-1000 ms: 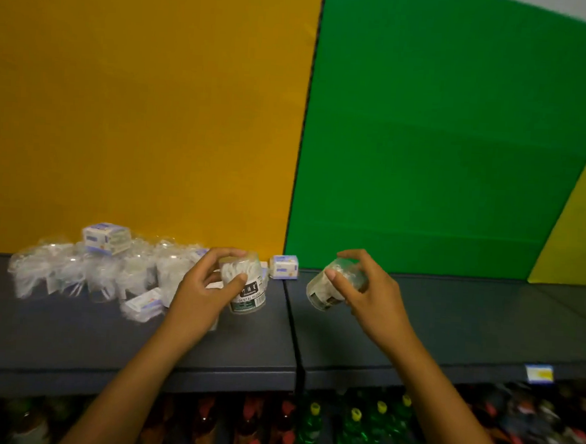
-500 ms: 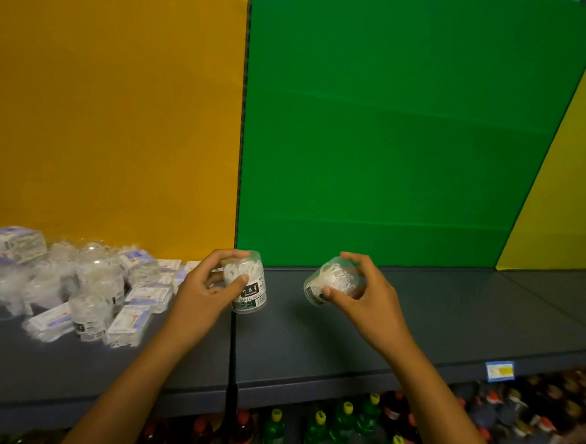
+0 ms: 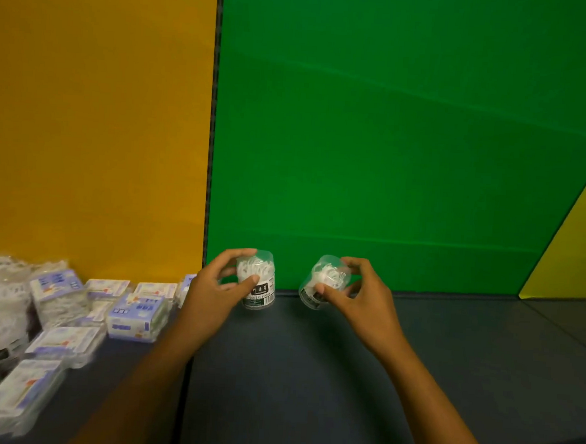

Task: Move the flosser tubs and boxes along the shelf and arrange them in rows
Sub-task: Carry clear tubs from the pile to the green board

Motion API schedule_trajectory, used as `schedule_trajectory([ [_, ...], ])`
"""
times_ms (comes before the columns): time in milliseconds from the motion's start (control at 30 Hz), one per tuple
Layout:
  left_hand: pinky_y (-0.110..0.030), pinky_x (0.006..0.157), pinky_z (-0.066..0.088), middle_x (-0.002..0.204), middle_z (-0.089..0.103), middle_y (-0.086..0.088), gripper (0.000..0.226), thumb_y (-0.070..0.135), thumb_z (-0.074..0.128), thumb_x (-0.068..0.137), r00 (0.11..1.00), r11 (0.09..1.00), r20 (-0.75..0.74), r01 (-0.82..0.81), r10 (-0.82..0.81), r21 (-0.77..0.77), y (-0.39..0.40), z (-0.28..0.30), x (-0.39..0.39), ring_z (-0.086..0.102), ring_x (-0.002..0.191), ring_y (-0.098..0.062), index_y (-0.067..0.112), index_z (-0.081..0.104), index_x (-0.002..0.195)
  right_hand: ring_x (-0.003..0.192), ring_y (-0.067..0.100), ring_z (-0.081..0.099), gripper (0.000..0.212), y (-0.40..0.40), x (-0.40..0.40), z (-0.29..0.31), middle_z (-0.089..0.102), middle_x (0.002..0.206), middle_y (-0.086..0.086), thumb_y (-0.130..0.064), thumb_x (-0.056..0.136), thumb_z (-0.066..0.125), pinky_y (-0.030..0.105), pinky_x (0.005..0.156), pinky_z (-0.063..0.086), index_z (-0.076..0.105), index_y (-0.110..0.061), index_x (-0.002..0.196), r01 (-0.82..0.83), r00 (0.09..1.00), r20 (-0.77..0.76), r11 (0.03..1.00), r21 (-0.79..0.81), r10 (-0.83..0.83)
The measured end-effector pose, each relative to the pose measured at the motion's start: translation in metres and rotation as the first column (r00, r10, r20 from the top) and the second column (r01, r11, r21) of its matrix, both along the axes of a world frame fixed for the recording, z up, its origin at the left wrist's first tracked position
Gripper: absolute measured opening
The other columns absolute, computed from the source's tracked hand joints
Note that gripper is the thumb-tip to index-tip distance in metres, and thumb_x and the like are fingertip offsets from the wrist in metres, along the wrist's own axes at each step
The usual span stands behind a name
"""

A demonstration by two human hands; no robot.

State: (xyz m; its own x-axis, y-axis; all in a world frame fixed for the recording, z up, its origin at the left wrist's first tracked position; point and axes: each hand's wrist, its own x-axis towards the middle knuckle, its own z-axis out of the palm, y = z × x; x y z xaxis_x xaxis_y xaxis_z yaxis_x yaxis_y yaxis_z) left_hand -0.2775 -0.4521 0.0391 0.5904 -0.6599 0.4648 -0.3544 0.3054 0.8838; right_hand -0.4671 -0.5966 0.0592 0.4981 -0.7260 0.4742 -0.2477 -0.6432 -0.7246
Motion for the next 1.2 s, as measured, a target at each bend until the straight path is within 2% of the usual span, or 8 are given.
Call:
schedule_trajectory([
  [133,-0.012,0.076,0.052,0.117,0.062,0.013,0.035,0.005,0.068,0.084,0.999,0.998,-0.035,-0.018,0.021,0.061,-0.03,-0.02,0.009,0.059,0.099,0.013,0.021,0.062,0.115,0.082,0.0,0.058,0.058,-0.026,0.014,-0.019,0.054,0.104,-0.025,-0.036,0.075,0.082,0.01,0.065,0.046,0.051,-0.026,0.123,-0.045,0.999,-0.015,0.996,0.076,0.046],
  [333,-0.011,0.081,0.051,0.118,0.063,0.007,0.036,0.003,0.067,0.085,0.997,0.989,-0.041,-0.052,0.058,0.135,-0.072,-0.045,0.017,0.059,0.101,0.011,0.018,0.06,0.117,0.099,-0.005,0.057,0.057,-0.071,0.037,-0.04,0.058,0.116,-0.015,-0.035,0.076,0.082,0.018,0.081,0.051,0.052,-0.029,0.124,-0.124,0.992,0.006,0.985,0.121,0.124],
  [500,-0.019,0.091,0.052,0.124,0.058,-0.001,0.038,0.005,0.068,0.084,0.986,0.969,0.062,-0.162,0.154,0.184,-0.091,-0.066,0.019,0.06,0.108,-0.002,0.02,0.06,0.118,0.103,-0.003,0.056,0.059,-0.098,0.051,-0.058,0.058,0.121,-0.01,-0.032,0.077,0.081,0.019,0.083,0.051,0.053,-0.028,0.128,-0.184,0.983,0.038,0.975,0.121,0.181],
  [633,-0.027,0.094,0.052,0.12,0.055,0.003,0.04,0.009,0.07,0.083,0.958,0.954,0.191,-0.245,0.212,0.173,-0.096,-0.072,0.02,0.059,0.11,-0.005,0.025,0.061,0.118,0.102,-0.003,0.056,0.057,-0.111,0.058,-0.067,0.057,0.12,-0.012,-0.032,0.079,0.08,0.014,0.076,0.049,0.053,-0.03,0.129,-0.23,0.971,0.088,0.969,0.093,0.222],
  [767,-0.021,0.093,0.051,0.119,0.055,0.007,0.042,0.008,0.072,0.082,0.94,0.956,0.271,-0.253,0.207,0.148,-0.102,-0.073,0.013,0.057,0.11,-0.004,0.024,0.06,0.119,0.1,-0.001,0.056,0.058,-0.117,0.062,-0.074,0.057,0.119,-0.017,-0.031,0.079,0.08,0.017,0.076,0.05,0.053,-0.03,0.13,-0.253,0.962,0.121,0.966,0.052,0.245],
  [1033,-0.011,0.091,0.047,0.129,0.053,0.006,0.059,0.017,0.074,0.082,0.95,0.951,0.246,-0.242,0.191,0.194,-0.105,-0.076,0.005,0.053,0.114,0.005,0.026,0.046,0.134,0.099,-0.003,0.057,0.063,-0.127,0.054,-0.076,0.059,0.117,-0.016,-0.034,0.076,0.082,0.012,0.076,0.047,0.048,-0.029,0.129,-0.25,0.964,0.098,0.968,0.026,0.246],
  [1133,-0.015,0.096,0.044,0.13,0.05,0.011,0.066,0.029,0.073,0.081,0.911,0.919,0.358,-0.306,0.207,0.248,-0.098,-0.073,0.006,0.049,0.117,0.004,0.026,0.041,0.138,0.098,-0.005,0.056,0.06,-0.128,0.053,-0.076,0.059,0.116,-0.017,-0.033,0.077,0.081,0.01,0.074,0.046,0.048,-0.028,0.127,-0.261,0.962,0.089,0.965,0.027,0.258],
  [1200,-0.02,0.099,0.042,0.129,0.047,0.014,0.064,0.036,0.07,0.083,0.827,0.868,0.515,-0.41,0.225,0.279,-0.085,-0.071,0.007,0.046,0.116,0.002,0.028,0.04,0.139,0.098,-0.005,0.056,0.058,-0.128,0.052,-0.077,0.059,0.115,-0.016,-0.034,0.078,0.08,0.01,0.075,0.046,0.048,-0.029,0.126,-0.271,0.961,0.064,0.962,0.028,0.268],
])
